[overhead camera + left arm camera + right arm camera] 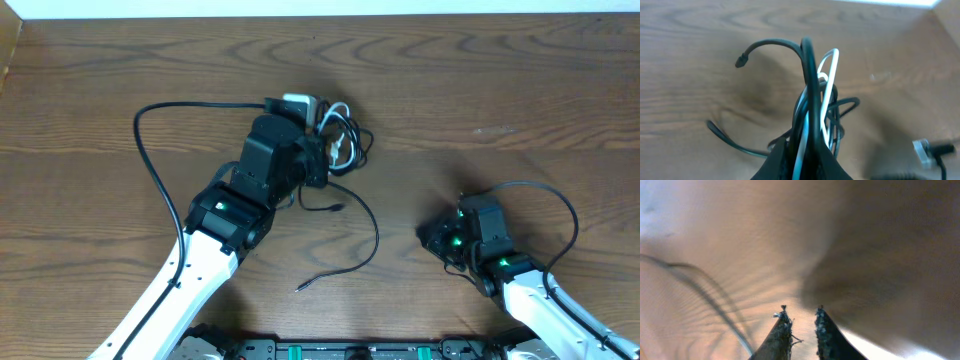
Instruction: Untangle cables
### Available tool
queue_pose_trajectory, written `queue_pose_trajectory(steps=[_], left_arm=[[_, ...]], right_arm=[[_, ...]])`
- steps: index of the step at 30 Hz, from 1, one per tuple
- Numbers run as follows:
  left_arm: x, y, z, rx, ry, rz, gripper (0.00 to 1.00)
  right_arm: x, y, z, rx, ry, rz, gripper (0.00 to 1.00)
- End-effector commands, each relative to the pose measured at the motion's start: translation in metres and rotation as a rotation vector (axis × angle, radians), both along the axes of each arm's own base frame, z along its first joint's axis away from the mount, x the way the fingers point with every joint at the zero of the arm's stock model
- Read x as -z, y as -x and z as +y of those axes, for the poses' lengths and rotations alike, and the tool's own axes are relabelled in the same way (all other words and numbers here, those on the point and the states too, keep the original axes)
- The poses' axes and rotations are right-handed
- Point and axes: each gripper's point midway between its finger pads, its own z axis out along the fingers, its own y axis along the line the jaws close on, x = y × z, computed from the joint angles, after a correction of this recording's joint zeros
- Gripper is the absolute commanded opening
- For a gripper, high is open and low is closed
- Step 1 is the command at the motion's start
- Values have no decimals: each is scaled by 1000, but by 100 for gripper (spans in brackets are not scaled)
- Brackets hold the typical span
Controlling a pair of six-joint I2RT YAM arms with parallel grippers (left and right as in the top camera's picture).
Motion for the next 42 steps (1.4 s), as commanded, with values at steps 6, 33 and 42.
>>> queue_pose_trajectory(steps=[6, 33, 42], left_arm=[[-3, 38, -35, 372, -15, -11, 12], [11, 94, -82, 790, 214, 156, 12], [6, 106, -85, 837, 264, 191, 13]], right_arm=[[-62, -19, 24, -250, -93, -312, 29], [-148, -27, 25, -433, 2, -791, 56], [-159, -34, 23, -413, 18, -851, 50]])
